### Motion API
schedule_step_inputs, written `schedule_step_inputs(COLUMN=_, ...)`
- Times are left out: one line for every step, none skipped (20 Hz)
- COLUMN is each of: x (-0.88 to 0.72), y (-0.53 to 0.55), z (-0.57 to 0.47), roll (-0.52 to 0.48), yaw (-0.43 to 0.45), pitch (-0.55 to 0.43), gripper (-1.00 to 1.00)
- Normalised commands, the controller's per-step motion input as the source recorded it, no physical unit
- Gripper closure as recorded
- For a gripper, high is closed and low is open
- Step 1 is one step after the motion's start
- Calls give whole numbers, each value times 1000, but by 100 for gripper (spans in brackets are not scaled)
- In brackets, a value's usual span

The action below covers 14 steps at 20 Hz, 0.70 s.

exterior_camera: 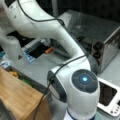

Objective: Pick up the pan. Place the pan on the table. Pick up the bowl. Place the bowl on the stove.

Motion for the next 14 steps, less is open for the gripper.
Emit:
schedule_step_inputs(x=-16, y=52, z=89, roll=-144, yaw=-7, pitch=85, gripper=100)
schedule_step_inputs(x=-14, y=48, z=104, roll=-142, yaw=-8, pitch=88, gripper=100)
schedule_step_inputs(x=-13, y=47, z=127, roll=-141, yaw=-12, pitch=95, gripper=100)
schedule_step_inputs(x=-10, y=50, z=157, roll=-138, yaw=-15, pitch=98, gripper=100)
schedule_step_inputs(x=-8, y=51, z=171, roll=-137, yaw=-15, pitch=98, gripper=100)
schedule_step_inputs(x=-8, y=59, z=194, roll=-136, yaw=-18, pitch=106, gripper=100)
schedule_step_inputs(x=-6, y=71, z=219, roll=-135, yaw=-21, pitch=110, gripper=100)
schedule_step_inputs(x=1, y=84, z=232, roll=-132, yaw=-20, pitch=111, gripper=100)
schedule_step_inputs(x=9, y=97, z=255, roll=-126, yaw=-18, pitch=109, gripper=100)
schedule_step_inputs(x=16, y=104, z=254, roll=-125, yaw=-17, pitch=107, gripper=100)
schedule_step_inputs(x=29, y=113, z=253, roll=-117, yaw=-17, pitch=99, gripper=100)
schedule_step_inputs(x=40, y=123, z=264, roll=-116, yaw=-18, pitch=97, gripper=100)
schedule_step_inputs(x=46, y=125, z=250, roll=-116, yaw=-19, pitch=97, gripper=100)
schedule_step_inputs(x=56, y=130, z=250, roll=-119, yaw=-27, pitch=108, gripper=100)
